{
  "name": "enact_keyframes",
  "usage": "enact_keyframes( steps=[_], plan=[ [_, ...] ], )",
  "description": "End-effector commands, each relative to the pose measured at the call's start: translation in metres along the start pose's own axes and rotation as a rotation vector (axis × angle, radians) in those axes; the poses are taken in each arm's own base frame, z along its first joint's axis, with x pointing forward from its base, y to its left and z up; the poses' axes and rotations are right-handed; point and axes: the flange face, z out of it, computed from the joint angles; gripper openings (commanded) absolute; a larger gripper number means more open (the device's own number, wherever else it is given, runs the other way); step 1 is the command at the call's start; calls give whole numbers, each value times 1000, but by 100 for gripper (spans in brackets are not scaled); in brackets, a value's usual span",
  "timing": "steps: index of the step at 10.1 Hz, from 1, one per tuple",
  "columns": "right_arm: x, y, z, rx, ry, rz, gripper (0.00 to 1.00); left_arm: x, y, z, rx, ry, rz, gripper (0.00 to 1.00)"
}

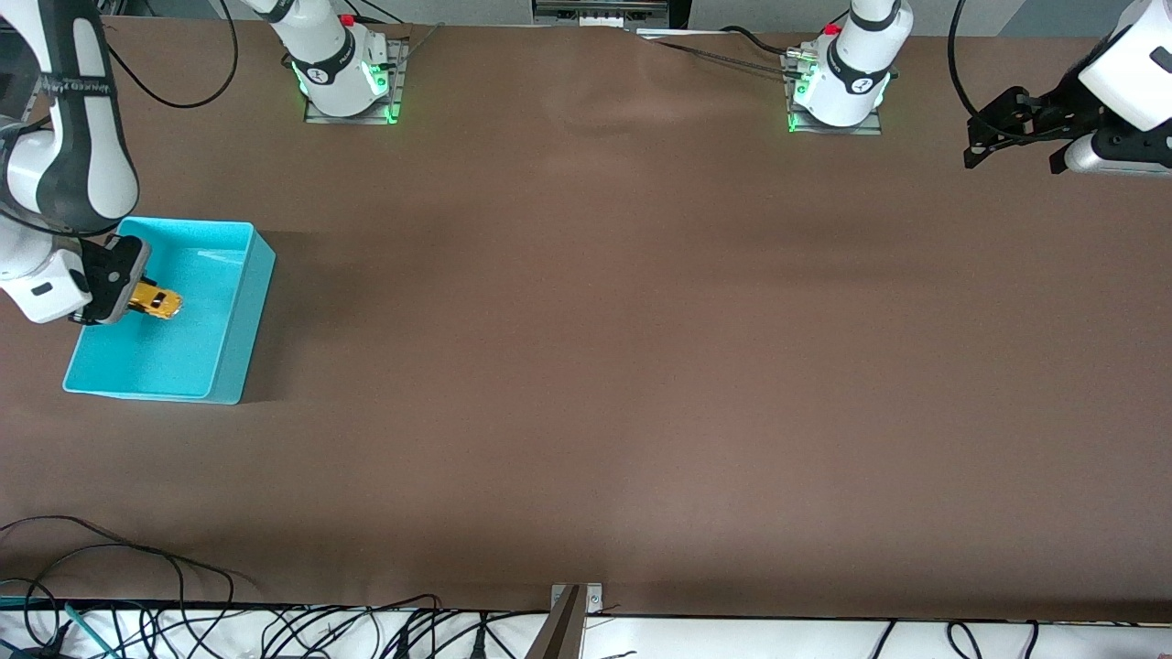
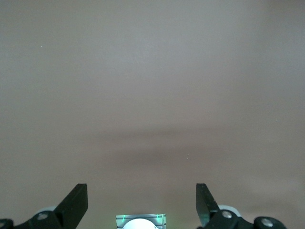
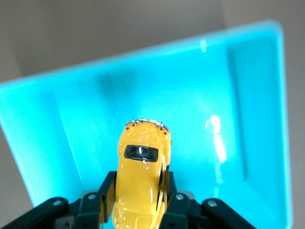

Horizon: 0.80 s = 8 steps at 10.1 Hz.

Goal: Wind up and store yellow beetle car
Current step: 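Lift the car with the right gripper over into the blue box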

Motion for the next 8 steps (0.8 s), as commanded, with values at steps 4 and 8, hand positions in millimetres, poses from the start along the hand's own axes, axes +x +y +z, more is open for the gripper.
enact_keyframes(
  steps=[4,8],
  plan=[
    [-17,5,98,74,28,82,0,1,1,-8,18,0,-9,100],
    [-5,6,118,94,38,85,0,0,0,-6,19,-17,-9,100]
  ],
)
